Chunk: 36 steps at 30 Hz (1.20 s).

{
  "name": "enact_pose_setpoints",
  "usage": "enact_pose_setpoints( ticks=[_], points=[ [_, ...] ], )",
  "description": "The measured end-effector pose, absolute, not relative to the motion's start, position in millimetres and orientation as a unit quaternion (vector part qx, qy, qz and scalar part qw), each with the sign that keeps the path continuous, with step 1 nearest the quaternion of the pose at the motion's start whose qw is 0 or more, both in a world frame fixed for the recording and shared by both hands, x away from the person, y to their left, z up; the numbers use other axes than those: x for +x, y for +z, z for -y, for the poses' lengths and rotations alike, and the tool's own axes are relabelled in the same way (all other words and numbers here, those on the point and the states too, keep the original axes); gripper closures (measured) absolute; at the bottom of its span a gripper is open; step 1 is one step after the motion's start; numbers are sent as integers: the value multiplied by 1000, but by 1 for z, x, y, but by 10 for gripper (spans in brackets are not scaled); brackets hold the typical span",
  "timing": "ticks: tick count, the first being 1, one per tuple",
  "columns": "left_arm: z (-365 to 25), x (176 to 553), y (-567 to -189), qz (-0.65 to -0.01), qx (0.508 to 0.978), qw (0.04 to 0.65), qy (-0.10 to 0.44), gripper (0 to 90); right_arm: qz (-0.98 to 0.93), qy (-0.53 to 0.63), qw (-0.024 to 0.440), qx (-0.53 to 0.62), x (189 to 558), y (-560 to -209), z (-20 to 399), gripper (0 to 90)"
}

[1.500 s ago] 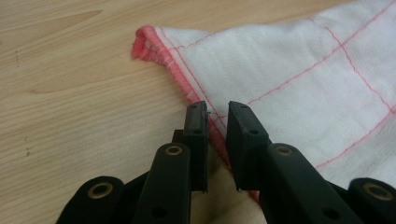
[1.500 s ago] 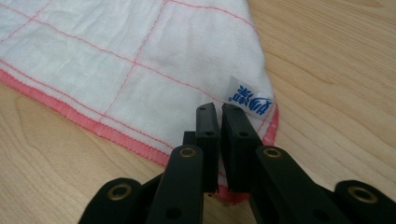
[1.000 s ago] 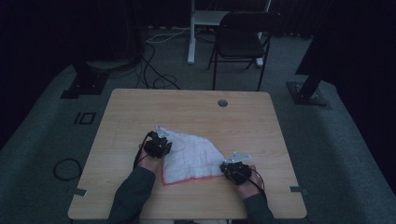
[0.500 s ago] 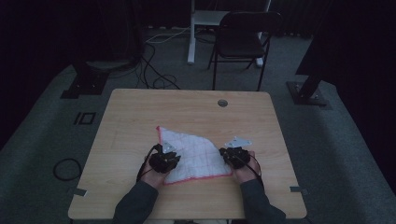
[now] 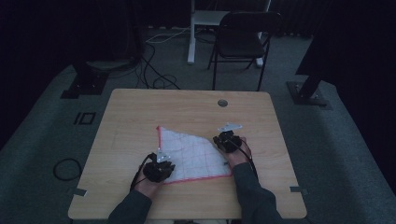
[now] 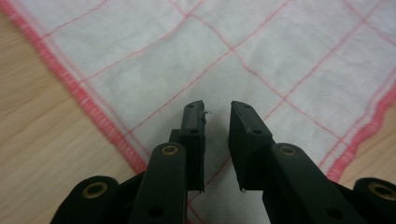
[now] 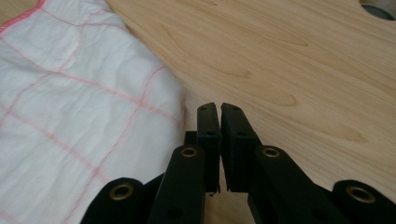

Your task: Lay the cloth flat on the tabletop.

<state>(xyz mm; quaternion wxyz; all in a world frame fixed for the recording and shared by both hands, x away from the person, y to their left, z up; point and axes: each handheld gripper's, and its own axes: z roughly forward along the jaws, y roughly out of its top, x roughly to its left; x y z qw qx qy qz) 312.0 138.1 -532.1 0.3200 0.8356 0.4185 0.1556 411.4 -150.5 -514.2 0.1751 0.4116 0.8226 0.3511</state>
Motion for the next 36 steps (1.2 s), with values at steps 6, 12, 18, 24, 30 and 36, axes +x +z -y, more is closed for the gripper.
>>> enact_pose_setpoints(
  ticks=[6,12,18,24,30,36],
  points=[
    [-149,313,-533,-430,828,320,164,753,-827,349,154,413,421,-522,139,840],
    [-150,313,-533,-431,827,322,165,750,-830,350,119,417,426,-531,130,838],
    [-149,313,-534,-434,825,323,166,747,-828,388,95,395,409,-519,119,815],
    [-149,312,-533,-435,825,320,169,738,-841,405,90,348,385,-511,100,807],
    [-147,308,-521,-430,818,339,177,734,-852,408,79,318,364,-514,83,806],
    [-136,305,-501,-408,811,375,189,734,-865,401,62,294,349,-523,69,804]
  ],
)
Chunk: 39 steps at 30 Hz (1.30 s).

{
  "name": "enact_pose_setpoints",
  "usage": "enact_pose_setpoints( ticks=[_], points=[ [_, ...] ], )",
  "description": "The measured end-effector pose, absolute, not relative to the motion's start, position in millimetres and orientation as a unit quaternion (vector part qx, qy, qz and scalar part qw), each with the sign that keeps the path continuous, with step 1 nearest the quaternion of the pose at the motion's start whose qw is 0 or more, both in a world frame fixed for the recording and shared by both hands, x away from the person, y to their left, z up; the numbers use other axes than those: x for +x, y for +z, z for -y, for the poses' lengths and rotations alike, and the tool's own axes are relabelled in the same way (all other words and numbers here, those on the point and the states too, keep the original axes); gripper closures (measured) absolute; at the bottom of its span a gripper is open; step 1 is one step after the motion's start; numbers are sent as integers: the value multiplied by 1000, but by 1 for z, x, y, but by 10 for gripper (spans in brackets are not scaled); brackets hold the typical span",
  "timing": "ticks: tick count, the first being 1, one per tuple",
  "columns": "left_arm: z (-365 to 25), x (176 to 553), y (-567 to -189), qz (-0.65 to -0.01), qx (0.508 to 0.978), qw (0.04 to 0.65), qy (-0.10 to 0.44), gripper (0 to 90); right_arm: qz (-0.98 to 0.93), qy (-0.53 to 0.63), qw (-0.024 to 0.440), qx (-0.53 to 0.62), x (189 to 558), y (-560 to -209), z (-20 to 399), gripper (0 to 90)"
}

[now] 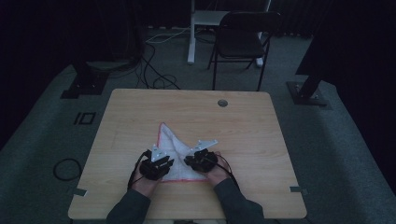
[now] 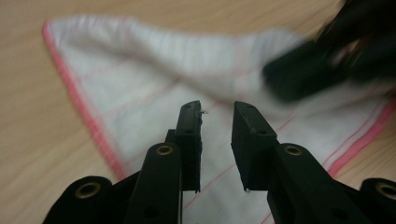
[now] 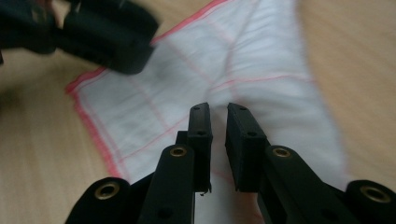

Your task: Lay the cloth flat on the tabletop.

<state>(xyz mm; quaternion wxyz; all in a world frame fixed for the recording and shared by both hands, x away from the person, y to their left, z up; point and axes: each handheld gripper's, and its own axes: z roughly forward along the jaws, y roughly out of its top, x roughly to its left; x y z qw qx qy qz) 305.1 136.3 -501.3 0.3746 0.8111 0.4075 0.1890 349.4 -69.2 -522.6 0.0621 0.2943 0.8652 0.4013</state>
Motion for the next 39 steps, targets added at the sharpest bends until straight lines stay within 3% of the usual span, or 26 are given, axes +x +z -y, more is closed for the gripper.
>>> enact_pose_setpoints(
  ticks=[12,15,18,20,29,39],
  points=[
    [-93,333,-514,-385,832,353,188,695,-870,396,46,289,344,-529,71,784],
    [-89,337,-520,-386,839,336,185,721,-872,394,45,287,343,-527,74,779],
    [-90,336,-525,-383,844,326,182,834,-874,392,48,281,340,-523,81,773],
    [-91,335,-526,-385,843,330,179,859,-874,393,54,280,339,-519,87,772],
    [-101,326,-525,-390,837,338,181,866,-862,402,80,299,348,-506,107,785],
    [-112,317,-528,-394,834,340,183,862,-847,405,92,332,367,-506,101,762]
  ],
)
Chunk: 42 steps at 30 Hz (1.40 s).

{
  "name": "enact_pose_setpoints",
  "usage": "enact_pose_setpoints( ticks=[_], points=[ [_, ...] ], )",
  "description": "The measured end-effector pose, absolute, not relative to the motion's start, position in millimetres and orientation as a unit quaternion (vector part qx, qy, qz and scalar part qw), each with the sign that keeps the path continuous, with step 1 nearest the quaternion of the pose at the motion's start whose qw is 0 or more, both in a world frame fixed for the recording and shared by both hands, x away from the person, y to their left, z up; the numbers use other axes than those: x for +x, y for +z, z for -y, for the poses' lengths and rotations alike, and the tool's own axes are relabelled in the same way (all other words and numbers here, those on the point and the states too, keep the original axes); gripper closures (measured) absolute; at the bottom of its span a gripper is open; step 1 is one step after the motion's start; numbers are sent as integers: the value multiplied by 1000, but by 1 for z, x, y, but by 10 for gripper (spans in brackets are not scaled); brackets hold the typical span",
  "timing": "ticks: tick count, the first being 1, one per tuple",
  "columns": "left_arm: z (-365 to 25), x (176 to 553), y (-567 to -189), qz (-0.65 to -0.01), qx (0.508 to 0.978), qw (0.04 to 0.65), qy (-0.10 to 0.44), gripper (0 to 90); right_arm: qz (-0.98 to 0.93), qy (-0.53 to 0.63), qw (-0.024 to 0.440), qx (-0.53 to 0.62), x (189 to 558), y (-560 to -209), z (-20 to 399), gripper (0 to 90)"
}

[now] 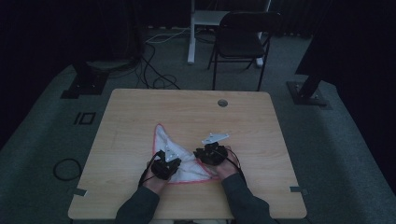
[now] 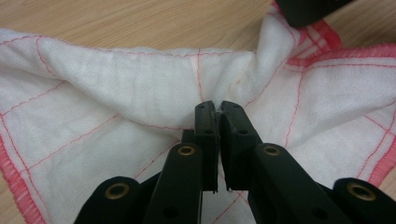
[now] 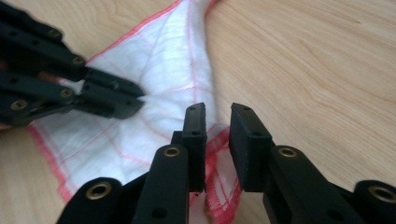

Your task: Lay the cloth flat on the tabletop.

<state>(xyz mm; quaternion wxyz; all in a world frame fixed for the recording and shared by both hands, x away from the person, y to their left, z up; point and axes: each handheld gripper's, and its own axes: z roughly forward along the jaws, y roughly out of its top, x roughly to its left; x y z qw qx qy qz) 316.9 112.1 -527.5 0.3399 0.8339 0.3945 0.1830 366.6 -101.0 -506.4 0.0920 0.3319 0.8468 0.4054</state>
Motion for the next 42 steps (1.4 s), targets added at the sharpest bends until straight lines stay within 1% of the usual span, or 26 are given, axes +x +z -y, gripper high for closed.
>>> enact_pose_setpoints(
  ticks=[3,10,16,19,23,29,33,36,42],
  points=[
    [-114,316,-528,-395,834,340,183,861,-837,414,97,346,370,-505,101,758],
    [-115,315,-529,-396,834,339,183,859,-844,410,91,333,360,-507,108,685],
    [-115,315,-529,-396,834,337,184,856,-840,411,90,343,351,-514,128,683],
    [-115,315,-529,-397,833,337,184,855,-841,409,74,346,350,-518,136,687],
    [-115,315,-529,-399,833,336,185,852,-854,387,57,343,350,-528,134,683],
    [-117,310,-527,-399,832,337,186,846,-864,369,50,339,354,-536,129,762],
    [-119,305,-525,-404,828,342,185,830,-864,365,54,343,357,-536,129,862],
    [-121,297,-525,-405,827,345,180,802,-864,363,61,342,358,-536,130,878],
    [-128,282,-532,-413,830,335,166,808,-858,364,69,355,362,-537,133,883]
  ],
)
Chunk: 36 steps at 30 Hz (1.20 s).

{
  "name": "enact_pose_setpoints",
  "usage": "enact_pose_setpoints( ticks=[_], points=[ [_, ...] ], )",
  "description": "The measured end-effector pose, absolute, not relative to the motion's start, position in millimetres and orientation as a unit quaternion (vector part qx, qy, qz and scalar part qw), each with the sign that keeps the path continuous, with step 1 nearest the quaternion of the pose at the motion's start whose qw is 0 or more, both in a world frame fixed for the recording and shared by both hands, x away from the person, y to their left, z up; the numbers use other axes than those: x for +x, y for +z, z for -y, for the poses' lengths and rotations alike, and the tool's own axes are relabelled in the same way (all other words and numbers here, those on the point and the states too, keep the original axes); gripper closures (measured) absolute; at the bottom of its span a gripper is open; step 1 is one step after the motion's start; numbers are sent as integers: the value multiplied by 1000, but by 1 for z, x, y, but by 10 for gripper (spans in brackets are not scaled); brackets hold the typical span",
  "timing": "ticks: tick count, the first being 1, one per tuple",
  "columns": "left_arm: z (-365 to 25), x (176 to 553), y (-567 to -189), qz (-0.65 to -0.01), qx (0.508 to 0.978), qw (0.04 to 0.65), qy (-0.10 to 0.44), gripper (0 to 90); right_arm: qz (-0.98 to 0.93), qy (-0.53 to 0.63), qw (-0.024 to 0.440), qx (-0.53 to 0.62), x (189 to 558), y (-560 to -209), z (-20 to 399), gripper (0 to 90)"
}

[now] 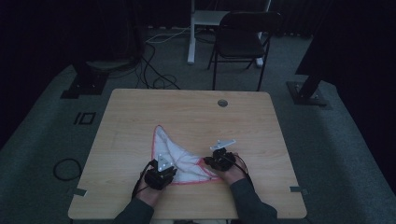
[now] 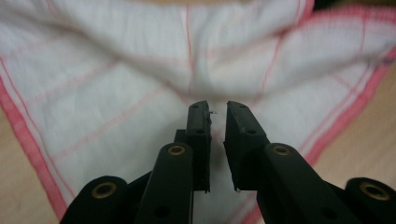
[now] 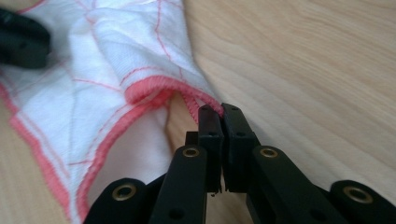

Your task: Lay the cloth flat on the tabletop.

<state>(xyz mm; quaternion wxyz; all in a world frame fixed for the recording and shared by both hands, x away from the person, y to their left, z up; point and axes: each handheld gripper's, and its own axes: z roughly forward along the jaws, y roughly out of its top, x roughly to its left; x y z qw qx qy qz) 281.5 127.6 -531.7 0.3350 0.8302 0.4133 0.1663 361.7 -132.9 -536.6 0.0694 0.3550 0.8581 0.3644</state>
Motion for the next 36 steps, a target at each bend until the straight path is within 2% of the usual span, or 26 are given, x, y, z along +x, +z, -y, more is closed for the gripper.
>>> enact_pose_setpoints(
  ticks=[12,22,32,36],
  points=[
    [-139,277,-534,-412,835,325,164,815,-843,362,117,381,375,-526,146,885],
    [-165,284,-532,-434,828,301,185,808,-824,357,159,411,378,-519,179,885],
    [-182,298,-531,-447,823,283,207,791,-808,366,179,426,372,-512,202,884],
    [-185,302,-530,-457,819,272,215,776,-815,364,174,416,369,-512,202,820]
  ],
)
